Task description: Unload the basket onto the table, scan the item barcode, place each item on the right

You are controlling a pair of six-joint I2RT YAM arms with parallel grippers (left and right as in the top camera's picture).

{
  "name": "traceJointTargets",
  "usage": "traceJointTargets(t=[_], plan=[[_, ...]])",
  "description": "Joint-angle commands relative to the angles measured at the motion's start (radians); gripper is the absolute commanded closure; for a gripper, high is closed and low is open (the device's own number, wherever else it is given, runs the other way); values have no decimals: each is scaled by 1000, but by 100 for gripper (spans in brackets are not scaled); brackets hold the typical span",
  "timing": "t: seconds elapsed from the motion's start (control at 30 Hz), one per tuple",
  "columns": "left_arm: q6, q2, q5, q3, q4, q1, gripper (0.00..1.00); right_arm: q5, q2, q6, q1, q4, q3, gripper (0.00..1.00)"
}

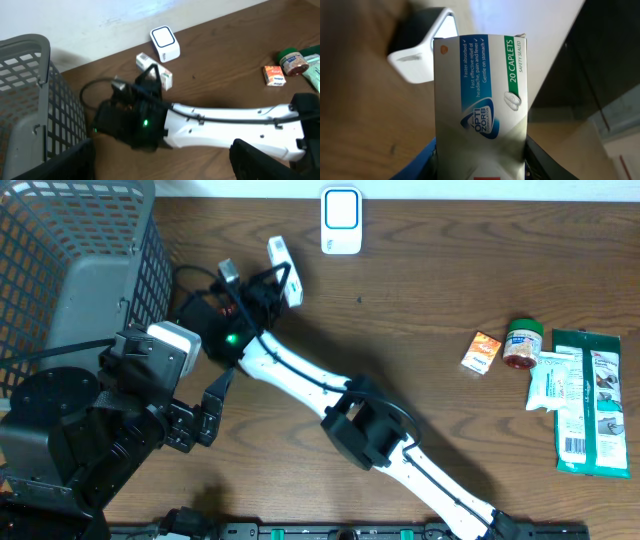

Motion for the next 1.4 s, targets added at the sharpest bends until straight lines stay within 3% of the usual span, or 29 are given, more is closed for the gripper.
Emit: traceJointTargets(t=[0.0, 0.2, 1.07, 1.23, 1.37], plan=[[-5, 1, -6, 6, -1, 2, 14, 19, 18, 19, 29, 0, -68, 99], [-5, 1, -6, 6, -1, 2, 14, -32, 18, 40, 68, -1, -166, 99], [-5, 1, -6, 6, -1, 2, 14, -103, 14, 119, 72, -3, -166, 99], [-5, 1, -6, 6, -1, 2, 14, -99, -61, 147, 25, -13, -166, 99], [-5, 1, -6, 6, -1, 2, 14, -265, -185, 262, -54, -86, -166, 99]])
